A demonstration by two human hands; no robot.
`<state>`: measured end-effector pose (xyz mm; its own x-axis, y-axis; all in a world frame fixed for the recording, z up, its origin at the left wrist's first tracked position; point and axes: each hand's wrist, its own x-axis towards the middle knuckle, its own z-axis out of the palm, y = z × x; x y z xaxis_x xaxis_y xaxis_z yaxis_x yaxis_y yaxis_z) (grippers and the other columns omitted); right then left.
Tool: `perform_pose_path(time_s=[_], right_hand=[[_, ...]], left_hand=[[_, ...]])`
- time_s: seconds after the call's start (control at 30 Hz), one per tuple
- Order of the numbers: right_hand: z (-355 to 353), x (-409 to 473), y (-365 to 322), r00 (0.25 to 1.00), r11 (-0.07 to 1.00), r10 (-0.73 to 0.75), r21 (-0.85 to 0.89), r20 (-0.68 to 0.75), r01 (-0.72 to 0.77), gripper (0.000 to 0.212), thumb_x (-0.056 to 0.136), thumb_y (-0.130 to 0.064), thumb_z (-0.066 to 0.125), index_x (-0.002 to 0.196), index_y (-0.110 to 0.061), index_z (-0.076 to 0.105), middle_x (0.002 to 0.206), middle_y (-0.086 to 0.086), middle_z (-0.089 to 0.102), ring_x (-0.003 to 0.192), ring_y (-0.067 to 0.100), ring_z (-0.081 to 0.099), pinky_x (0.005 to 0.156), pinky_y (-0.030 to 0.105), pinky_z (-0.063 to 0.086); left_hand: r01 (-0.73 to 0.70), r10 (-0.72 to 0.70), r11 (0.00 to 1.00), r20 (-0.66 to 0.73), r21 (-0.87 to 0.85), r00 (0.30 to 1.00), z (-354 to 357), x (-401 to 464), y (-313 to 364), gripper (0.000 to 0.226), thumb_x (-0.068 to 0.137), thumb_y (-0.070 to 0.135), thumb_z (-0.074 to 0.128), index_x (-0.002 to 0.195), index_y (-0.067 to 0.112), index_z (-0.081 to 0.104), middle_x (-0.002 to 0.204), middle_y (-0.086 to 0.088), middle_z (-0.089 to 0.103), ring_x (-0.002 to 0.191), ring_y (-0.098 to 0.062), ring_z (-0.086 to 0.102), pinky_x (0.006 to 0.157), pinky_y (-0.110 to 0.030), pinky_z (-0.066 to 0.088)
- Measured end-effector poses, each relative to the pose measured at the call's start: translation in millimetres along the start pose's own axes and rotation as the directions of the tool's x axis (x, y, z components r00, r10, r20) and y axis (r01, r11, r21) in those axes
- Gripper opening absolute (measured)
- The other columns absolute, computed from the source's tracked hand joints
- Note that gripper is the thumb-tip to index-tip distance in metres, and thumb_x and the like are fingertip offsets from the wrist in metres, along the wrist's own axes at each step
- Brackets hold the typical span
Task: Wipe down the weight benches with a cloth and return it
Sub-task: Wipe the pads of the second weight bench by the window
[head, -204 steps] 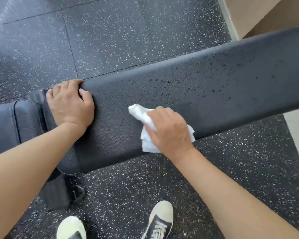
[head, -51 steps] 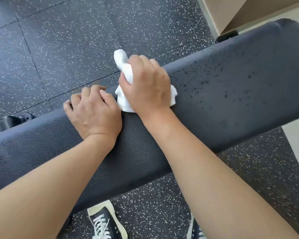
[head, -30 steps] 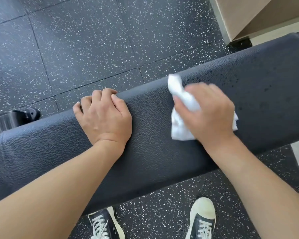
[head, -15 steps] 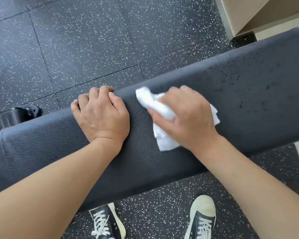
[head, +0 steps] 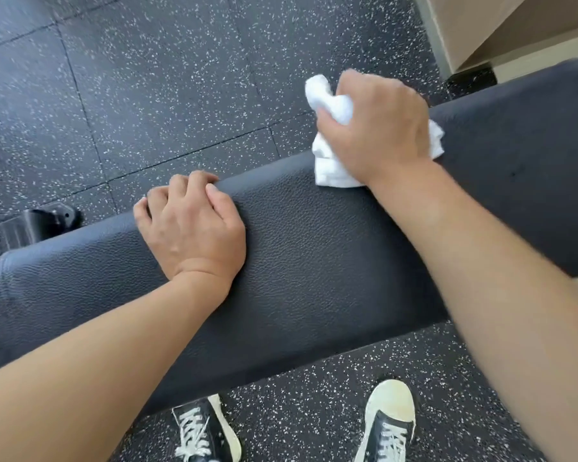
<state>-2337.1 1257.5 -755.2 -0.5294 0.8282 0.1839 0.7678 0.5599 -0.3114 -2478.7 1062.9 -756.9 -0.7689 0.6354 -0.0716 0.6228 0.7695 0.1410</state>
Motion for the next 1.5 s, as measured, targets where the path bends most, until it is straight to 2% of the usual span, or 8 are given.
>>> perform_pose_path(time_s=[0.17, 0.3, 0.47, 0.6, 0.77, 1.03, 1.23, 1.5], right_hand=[[10.8, -16.1, -55.1, 0.995, 0.995, 0.096, -0.026, -0.041, -0.097, 0.022, 0.093, -0.043, 0.058, 0.085, -0.024, 0.049, 0.083, 0.002, 0.065, 0.079, 0.029, 0.057, 0.065, 0.035, 0.026], [7.2, -62.2, -87.6, 0.964, 0.953, -0.263, 0.145, -0.027, 0.264, 0.02, 0.09, -0.035, 0.066, 0.09, -0.015, 0.064, 0.081, 0.007, 0.063, 0.075, 0.032, 0.058, 0.062, 0.041, 0.036], [-25.8, -88.2, -3.0, 0.747, 0.735, -0.662, 0.255, 0.069, 0.628, 0.022, 0.095, -0.027, 0.068, 0.084, -0.009, 0.063, 0.076, 0.009, 0.055, 0.069, 0.031, 0.051, 0.06, 0.044, 0.041], [-44.6, -79.5, 70.9, 0.979, 0.969, -0.204, 0.143, 0.017, 0.2, 0.029, 0.095, -0.034, 0.066, 0.092, -0.006, 0.066, 0.083, 0.011, 0.061, 0.08, 0.037, 0.058, 0.071, 0.045, 0.043], [-24.6, -61.9, 17.5, 0.948, 0.964, 0.265, 0.077, -0.178, -0.255, 0.026, 0.088, -0.036, 0.063, 0.086, -0.011, 0.056, 0.082, 0.01, 0.061, 0.077, 0.036, 0.055, 0.062, 0.037, 0.027], [28.9, -17.3, -100.3, 0.985, 0.989, -0.129, 0.087, 0.115, 0.12, 0.016, 0.093, -0.039, 0.057, 0.093, -0.024, 0.05, 0.091, -0.002, 0.066, 0.087, 0.027, 0.061, 0.066, 0.033, 0.028], [-20.0, -95.6, -18.8, 0.974, 0.961, -0.214, 0.163, -0.076, 0.224, 0.019, 0.089, -0.025, 0.071, 0.084, -0.011, 0.06, 0.074, 0.005, 0.055, 0.067, 0.029, 0.052, 0.058, 0.04, 0.041], [-46.9, -156.6, 33.3, 0.865, 0.885, 0.465, 0.1, -0.19, -0.454, 0.019, 0.09, -0.031, 0.062, 0.087, -0.017, 0.05, 0.08, -0.003, 0.051, 0.074, 0.025, 0.045, 0.062, 0.039, 0.04]], left_hand=[[0.01, -0.01, 1.0, -0.006, -0.011, 1.0, 0.2, 0.4, 2.0, 0.042, 0.102, 0.036, 0.026, 0.116, 0.028, 0.064, 0.116, -0.003, 0.065, 0.114, -0.033, 0.051, 0.113, -0.052, 0.03], [0.015, -0.015, 1.0, -0.005, 0.011, 1.0, 1.3, 1.1, 0.5, 0.046, 0.1, 0.037, 0.022, 0.111, 0.023, 0.064, 0.115, -0.007, 0.065, 0.112, -0.037, 0.052, 0.112, -0.055, 0.032], [0.0, 0.0, 1.0, -0.013, 0.017, 1.0, 2.1, 1.2, 0.2, 0.046, 0.101, 0.038, 0.023, 0.116, 0.025, 0.065, 0.117, -0.006, 0.065, 0.114, -0.036, 0.052, 0.112, -0.054, 0.031], [-0.012, 0.012, 1.0, -0.02, 0.025, 1.0, 3.5, 0.2, -1.8, 0.044, 0.101, 0.037, 0.026, 0.116, 0.024, 0.065, 0.115, -0.007, 0.065, 0.112, -0.037, 0.052, 0.113, -0.054, 0.031], [-0.002, 0.002, 0.999, -0.018, 0.035, 1.0, 3.0, 2.3, -2.2, 0.044, 0.102, 0.037, 0.025, 0.116, 0.024, 0.064, 0.115, -0.007, 0.065, 0.113, -0.037, 0.052, 0.114, -0.053, 0.028], [0.014, -0.013, 1.0, -0.023, 0.018, 1.0, 2.2, 0.1, -0.2, 0.047, 0.101, 0.036, 0.024, 0.118, 0.026, 0.067, 0.119, -0.006, 0.067, 0.115, -0.036, 0.052, 0.112, -0.054, 0.032], [0.001, -0.001, 1.0, -0.017, 0.003, 1.0, 1.1, -1.1, -1.0, 0.047, 0.101, 0.036, 0.025, 0.117, 0.023, 0.067, 0.118, -0.009, 0.067, 0.115, -0.038, 0.052, 0.113, -0.055, 0.031], [-0.019, 0.019, 1.0, -0.012, -0.009, 1.0, 1.3, -0.4, -3.0, 0.043, 0.102, 0.035, 0.029, 0.112, 0.02, 0.067, 0.114, -0.009, 0.067, 0.11, -0.038, 0.053, 0.113, -0.055, 0.031]])
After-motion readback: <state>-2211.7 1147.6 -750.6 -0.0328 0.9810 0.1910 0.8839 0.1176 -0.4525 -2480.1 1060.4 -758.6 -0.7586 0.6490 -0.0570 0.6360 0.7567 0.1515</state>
